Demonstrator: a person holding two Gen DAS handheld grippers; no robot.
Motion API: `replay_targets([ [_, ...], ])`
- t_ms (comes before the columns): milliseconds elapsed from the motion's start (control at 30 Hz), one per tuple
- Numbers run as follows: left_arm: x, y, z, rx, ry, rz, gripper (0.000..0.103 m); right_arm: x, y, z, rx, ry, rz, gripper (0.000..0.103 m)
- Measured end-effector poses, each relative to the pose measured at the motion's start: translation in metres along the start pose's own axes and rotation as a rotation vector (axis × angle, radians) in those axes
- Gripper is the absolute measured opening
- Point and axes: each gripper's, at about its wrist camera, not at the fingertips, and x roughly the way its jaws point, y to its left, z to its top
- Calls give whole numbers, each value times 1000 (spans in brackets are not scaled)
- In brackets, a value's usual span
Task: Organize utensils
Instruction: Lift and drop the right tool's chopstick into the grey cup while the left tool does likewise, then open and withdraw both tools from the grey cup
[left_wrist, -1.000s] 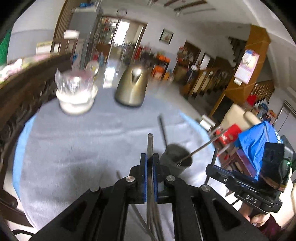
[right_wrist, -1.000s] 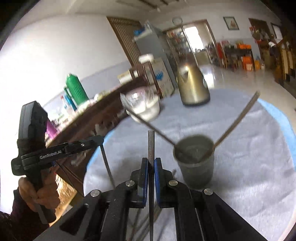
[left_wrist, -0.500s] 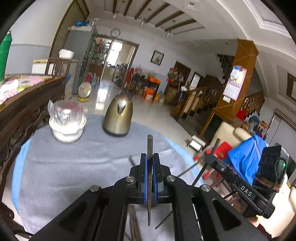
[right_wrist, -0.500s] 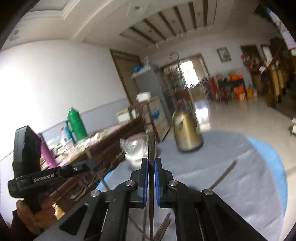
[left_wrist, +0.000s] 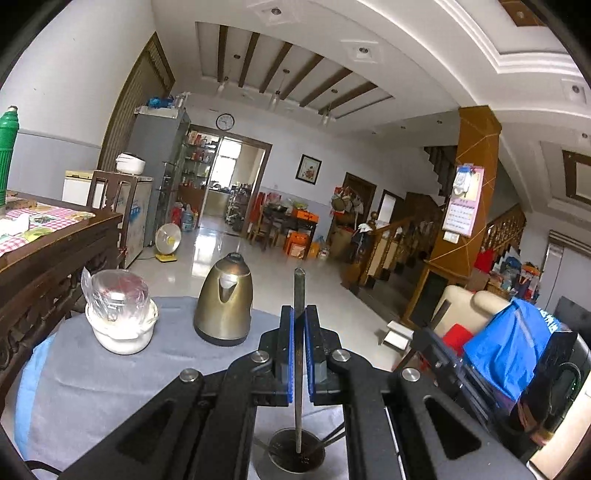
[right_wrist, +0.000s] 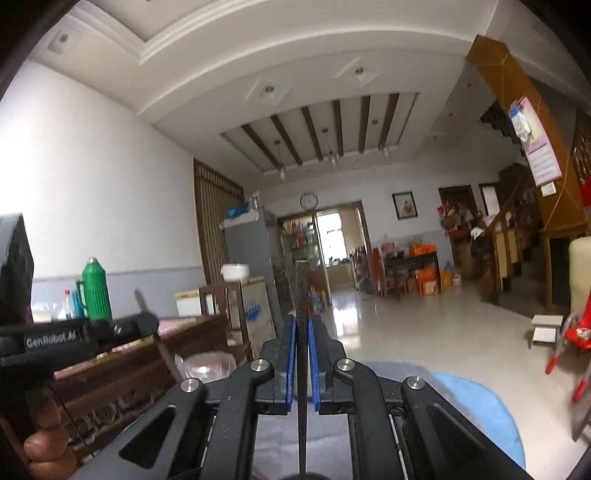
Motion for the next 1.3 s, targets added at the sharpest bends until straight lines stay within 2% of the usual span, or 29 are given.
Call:
replay_targets([
  [100, 16, 0, -13, -8, 46, 4, 6, 11, 2, -14, -21, 59, -16, 7],
  [233, 32, 4, -32, -16, 143, 7, 6, 19, -5, -26, 11, 174, 19, 8],
  [367, 28, 3, -38, -25, 184, 3, 9, 19, -15, -28, 61, 253, 49, 11],
  [400, 25, 2, -39, -14, 184, 8, 14, 17, -19, -27, 78, 263, 53, 17],
  [433, 21, 1, -40, -4, 180, 15, 19, 15, -22, -26, 94, 265, 57, 29],
  [467, 16, 0, -42, 5, 174, 23, 33, 12, -26, -27, 110, 260, 60, 36],
  [500, 10, -1, -42, 13, 166, 31, 42, 7, -31, -26, 133, 244, 61, 51],
  [533, 4, -2, -42, 20, 155, 36, 43, -1, -36, -23, 155, 217, 60, 59],
  [633, -11, -5, -46, 54, 156, 57, 48, -21, -43, -20, 176, 164, 41, 59],
  [667, -16, -5, -49, 63, 164, 71, 56, -26, -44, -19, 172, 157, 39, 59],
  [833, -30, 9, -72, 62, 227, 101, 68, -51, -37, -24, 96, 159, 29, 59],
  [1067, -38, 29, -116, 27, 393, 147, 69, -63, -24, -58, 59, 292, 75, 59],
  [1300, -54, 33, -138, 71, 458, 205, 69, -65, -17, -100, 127, 461, 119, 59],
])
